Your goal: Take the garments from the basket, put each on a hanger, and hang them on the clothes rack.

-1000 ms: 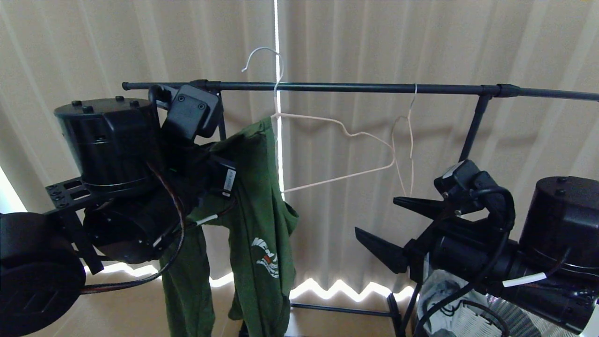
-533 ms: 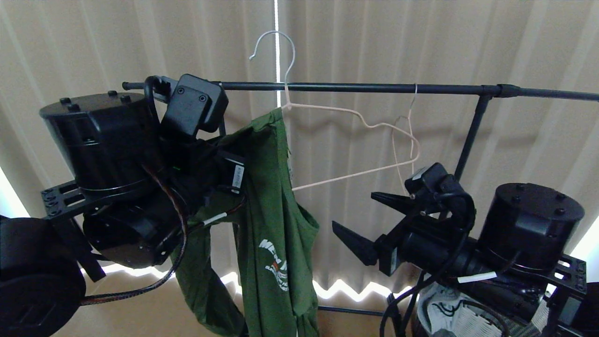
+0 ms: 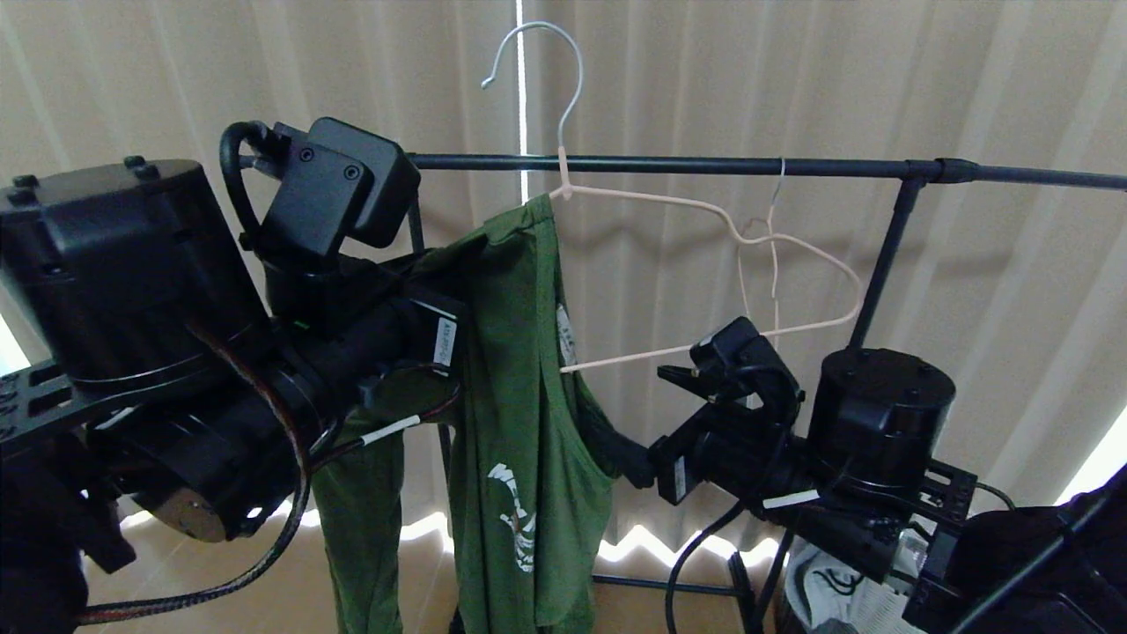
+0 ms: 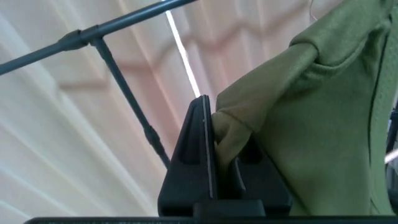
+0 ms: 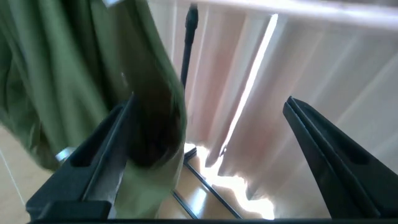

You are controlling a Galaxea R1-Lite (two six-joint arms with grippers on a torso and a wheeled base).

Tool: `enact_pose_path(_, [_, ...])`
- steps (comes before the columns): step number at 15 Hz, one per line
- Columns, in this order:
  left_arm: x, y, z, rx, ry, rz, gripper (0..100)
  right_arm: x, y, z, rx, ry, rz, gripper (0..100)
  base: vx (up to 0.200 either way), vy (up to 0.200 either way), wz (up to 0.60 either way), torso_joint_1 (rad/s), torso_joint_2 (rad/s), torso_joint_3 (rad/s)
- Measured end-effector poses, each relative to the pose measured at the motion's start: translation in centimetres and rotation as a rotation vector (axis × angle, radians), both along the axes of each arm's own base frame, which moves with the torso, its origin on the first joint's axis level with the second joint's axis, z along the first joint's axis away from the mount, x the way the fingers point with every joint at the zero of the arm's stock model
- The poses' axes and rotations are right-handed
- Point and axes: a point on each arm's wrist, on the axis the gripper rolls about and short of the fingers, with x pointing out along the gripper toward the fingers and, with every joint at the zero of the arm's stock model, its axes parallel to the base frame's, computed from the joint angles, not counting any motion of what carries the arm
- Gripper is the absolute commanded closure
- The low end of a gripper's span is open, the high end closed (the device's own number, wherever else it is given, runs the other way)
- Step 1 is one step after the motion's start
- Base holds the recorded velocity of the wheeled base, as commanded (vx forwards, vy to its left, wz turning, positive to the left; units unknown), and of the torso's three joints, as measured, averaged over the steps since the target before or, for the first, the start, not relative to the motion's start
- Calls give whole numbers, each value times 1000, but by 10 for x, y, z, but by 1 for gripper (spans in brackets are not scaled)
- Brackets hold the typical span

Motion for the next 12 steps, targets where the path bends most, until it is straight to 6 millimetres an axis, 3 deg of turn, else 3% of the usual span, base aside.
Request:
enact_pose_path(5, [-5,2,5,-13,-14,-9,100,3,1,-19,-49,41,-45,0,0,0,0,0,0,0])
enact_pose_path(6, [-2,5,5,-14,-15,4,100,1,-1,-23,-62,52,-61,100,0,0,0,0,0,0])
enact_pose_path(12, [9,23,-6,39,7,85,100,-4,-33,-19,-73,61,-140,100,0,0,0,0,0,0])
